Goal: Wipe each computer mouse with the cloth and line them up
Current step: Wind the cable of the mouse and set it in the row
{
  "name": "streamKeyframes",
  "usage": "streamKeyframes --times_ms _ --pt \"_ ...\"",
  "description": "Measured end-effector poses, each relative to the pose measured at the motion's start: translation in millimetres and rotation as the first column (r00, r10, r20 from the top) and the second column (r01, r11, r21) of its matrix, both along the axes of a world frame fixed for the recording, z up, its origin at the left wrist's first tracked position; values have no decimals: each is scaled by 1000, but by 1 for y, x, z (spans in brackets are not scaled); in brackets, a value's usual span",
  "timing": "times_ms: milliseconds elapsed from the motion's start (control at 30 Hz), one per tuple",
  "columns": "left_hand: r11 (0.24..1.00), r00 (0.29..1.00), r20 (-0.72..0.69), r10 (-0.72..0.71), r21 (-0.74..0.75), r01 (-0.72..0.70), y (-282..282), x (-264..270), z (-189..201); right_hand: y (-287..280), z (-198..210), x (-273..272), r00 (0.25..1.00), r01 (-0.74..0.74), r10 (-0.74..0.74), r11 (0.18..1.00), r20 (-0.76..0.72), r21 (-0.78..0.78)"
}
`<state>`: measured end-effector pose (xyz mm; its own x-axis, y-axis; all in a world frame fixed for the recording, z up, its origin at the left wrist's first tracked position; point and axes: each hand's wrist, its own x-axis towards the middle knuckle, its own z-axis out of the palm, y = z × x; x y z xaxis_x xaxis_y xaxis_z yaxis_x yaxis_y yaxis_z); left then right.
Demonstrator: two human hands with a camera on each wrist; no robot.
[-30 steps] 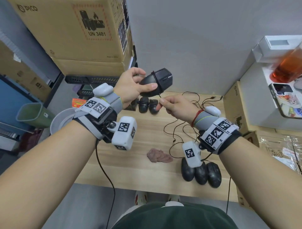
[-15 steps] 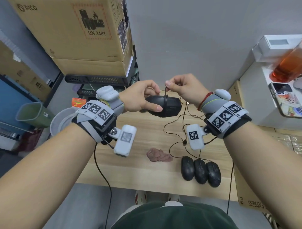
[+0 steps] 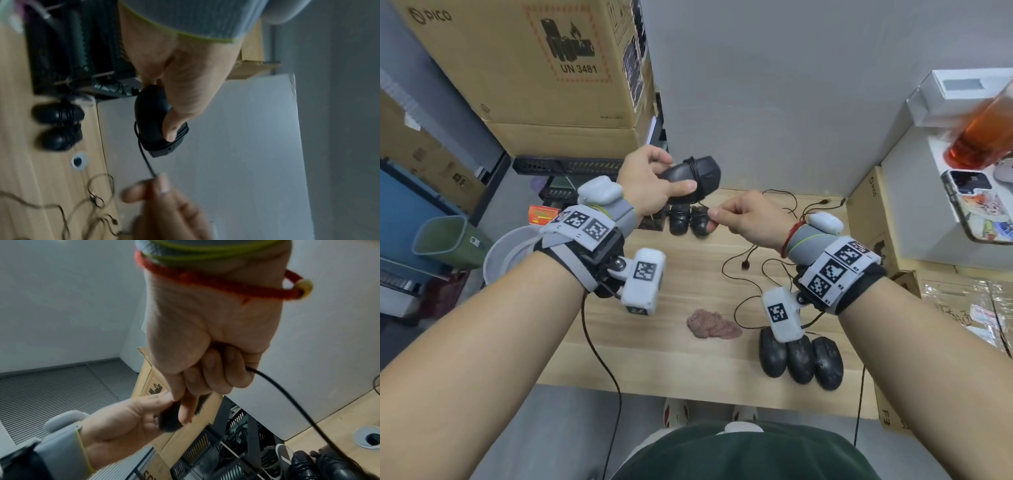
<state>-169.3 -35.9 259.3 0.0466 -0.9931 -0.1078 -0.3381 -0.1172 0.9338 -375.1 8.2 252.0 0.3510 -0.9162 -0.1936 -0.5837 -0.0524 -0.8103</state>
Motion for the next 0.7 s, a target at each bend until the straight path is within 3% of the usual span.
streamKeyframes --times_ms 100,267,367,467,567,700 --pt "997 939 336 -74 8 76 0 3 -5 -3 8 1 1000 -9 9 999 13 -37" --pt "934 845 398 -358 165 317 8 -1 -3 -17 15 -5 999 23 -19 993 38 -116" --pt "853 820 245 -517 220 473 15 -8 3 -25 16 -12 995 78 -69 991 74 -113" --pt "802 820 -8 -572 204 562 20 -10 11 -29 13 -19 986 126 -114 987 120 -96" --pt "811 818 -230 -527 153 565 19 -7 15 -28 9 -22 959 189 -176 981 221 -41" --pt "887 809 -459 -367 89 453 18 -13 16 -21 -4 -19 952 208 -207 978 226 20"
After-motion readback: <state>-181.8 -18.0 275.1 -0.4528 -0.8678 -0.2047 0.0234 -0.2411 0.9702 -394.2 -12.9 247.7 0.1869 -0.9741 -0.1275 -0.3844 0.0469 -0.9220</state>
